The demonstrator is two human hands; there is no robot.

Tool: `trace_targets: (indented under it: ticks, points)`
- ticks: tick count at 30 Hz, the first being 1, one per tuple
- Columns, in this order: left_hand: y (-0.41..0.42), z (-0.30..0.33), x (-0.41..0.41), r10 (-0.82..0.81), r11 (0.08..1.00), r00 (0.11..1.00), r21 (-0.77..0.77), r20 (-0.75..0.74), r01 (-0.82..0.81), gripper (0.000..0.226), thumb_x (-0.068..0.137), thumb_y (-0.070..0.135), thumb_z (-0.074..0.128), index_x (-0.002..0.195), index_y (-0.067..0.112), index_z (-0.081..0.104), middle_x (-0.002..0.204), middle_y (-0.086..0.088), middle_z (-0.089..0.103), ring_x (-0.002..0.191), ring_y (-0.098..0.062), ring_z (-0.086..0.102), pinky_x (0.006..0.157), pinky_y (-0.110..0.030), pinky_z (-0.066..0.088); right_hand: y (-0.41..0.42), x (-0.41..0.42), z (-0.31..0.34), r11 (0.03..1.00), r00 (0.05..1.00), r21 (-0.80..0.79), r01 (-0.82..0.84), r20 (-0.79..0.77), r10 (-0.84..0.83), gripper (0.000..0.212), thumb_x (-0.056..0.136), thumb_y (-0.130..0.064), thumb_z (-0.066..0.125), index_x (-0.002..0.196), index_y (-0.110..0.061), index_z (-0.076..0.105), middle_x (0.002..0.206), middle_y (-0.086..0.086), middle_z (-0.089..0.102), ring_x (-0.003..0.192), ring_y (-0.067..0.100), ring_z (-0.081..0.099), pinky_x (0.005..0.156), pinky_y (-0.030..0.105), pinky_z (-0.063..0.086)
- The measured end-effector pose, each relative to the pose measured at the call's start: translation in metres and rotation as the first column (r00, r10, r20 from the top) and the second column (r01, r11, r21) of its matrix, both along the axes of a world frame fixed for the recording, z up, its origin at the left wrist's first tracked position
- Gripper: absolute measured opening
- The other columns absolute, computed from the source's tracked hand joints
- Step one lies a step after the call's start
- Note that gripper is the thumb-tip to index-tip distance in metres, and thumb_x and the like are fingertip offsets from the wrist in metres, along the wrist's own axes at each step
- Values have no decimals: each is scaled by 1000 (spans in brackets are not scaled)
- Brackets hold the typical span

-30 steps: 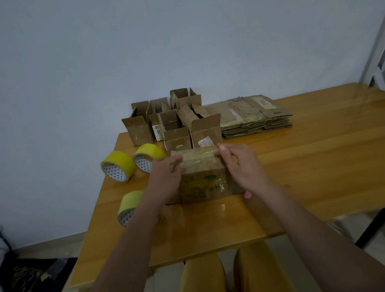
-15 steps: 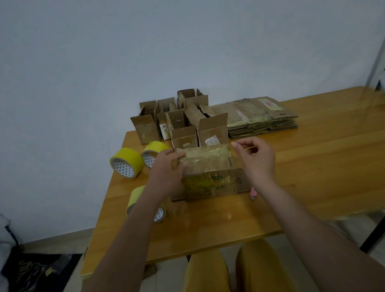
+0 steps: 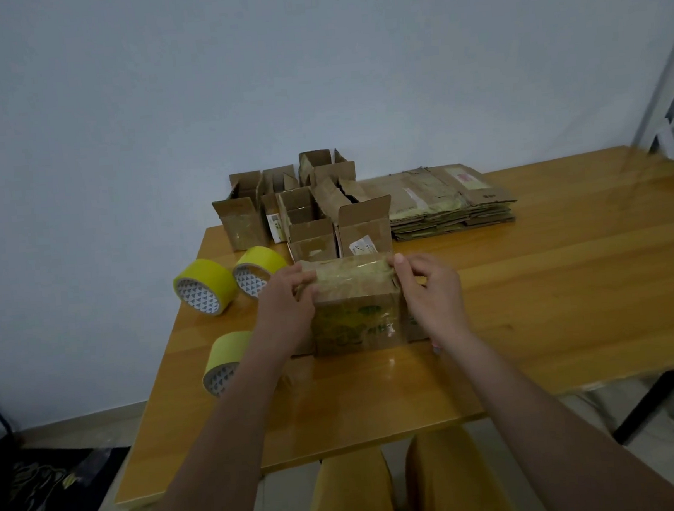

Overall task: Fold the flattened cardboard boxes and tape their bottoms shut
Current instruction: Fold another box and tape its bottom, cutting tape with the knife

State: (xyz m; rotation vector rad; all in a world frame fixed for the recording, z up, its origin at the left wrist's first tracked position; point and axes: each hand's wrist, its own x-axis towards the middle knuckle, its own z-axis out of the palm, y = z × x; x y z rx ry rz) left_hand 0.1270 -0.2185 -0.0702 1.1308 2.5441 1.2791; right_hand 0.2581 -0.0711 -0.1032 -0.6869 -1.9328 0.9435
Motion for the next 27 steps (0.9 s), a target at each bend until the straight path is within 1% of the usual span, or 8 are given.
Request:
trace_targets:
  ticks: [3, 6, 10, 12, 14, 20, 22, 27]
  points:
    - [1, 0, -2, -14, 999, 1000, -30, -10, 14, 31, 99, 11, 52, 127, 7, 62, 145, -7, 46, 132, -21, 41, 103, -27, 35, 4, 0, -6, 994, 999, 104, -43, -10, 45, 31, 101, -27, 49, 97, -10, 75, 91, 2, 69, 84, 2, 58, 72, 13, 45]
    - [4, 1, -3, -22, 999, 1000, -50, 8, 23, 31, 100, 11, 50, 128, 6, 61, 142, -7, 45, 130, -20, 41, 106, -31, 37, 7, 2, -5, 996, 996, 29, -81, 47, 79, 42, 101, -36, 45, 92, -8, 74, 84, 5, 69, 83, 15, 60, 76, 29, 48]
    - [7, 0, -8, 16, 1000, 1000, -4, 3, -16, 30, 99, 12, 50, 125, 11, 64, 132, -9, 55, 120, -20, 48, 98, -32, 43, 4, 9, -1, 996, 987, -17, -82, 136, 84, 35, 102, -39, 42, 122, -23, 65, 109, -4, 59, 95, 2, 50, 79, 15, 41]
    - [6, -1, -9, 1, 1000, 1000, 31, -5, -1, 32, 101, 14, 45, 128, 17, 63, 133, -10, 54, 123, -22, 46, 102, -37, 42, -2, 11, -5, 999, 997, 6, -40, 66, 39, 32, 102, -35, 44, 128, -26, 60, 117, -4, 54, 102, 1, 49, 87, 20, 44]
    - [5, -2, -9, -14, 999, 999, 50, 32, 12, 35, 103, 18, 41, 133, 23, 58, 136, -9, 49, 121, -19, 43, 104, -35, 39, -8, 13, -7, 1000, 999, 9, 20, -32, -19, 28, 101, -28, 47, 125, -24, 60, 118, -1, 55, 105, 5, 52, 90, 24, 48]
    - [-9, 8, -4, -8, 994, 999, 109, 37, 4, 43, 103, 22, 44, 145, 27, 43, 133, -9, 50, 119, -16, 47, 102, -33, 44, -21, 14, 2, 994, 971, 84, 73, -235, -51, 22, 99, -10, 51, 116, -17, 62, 108, -2, 54, 95, -3, 51, 74, 8, 45]
    - [-19, 15, -1, 50, 984, 999, 169, 17, -52, 40, 102, 19, 46, 142, 22, 48, 116, -6, 56, 102, -10, 52, 87, -18, 46, -28, 12, 6, 990, 964, 130, 60, -264, -24, 21, 97, -8, 51, 113, -14, 63, 105, -5, 53, 92, -5, 51, 72, 9, 45]
    - [-62, 7, -11, 255, 944, 965, 232, -64, -234, 31, 94, 17, 60, 125, 14, 64, 116, -4, 61, 95, -14, 60, 75, -19, 45, -54, 0, 4, 930, 964, 365, -29, -236, 122, 17, 90, 1, 53, 101, -7, 63, 95, 1, 58, 89, 5, 52, 77, 12, 41]
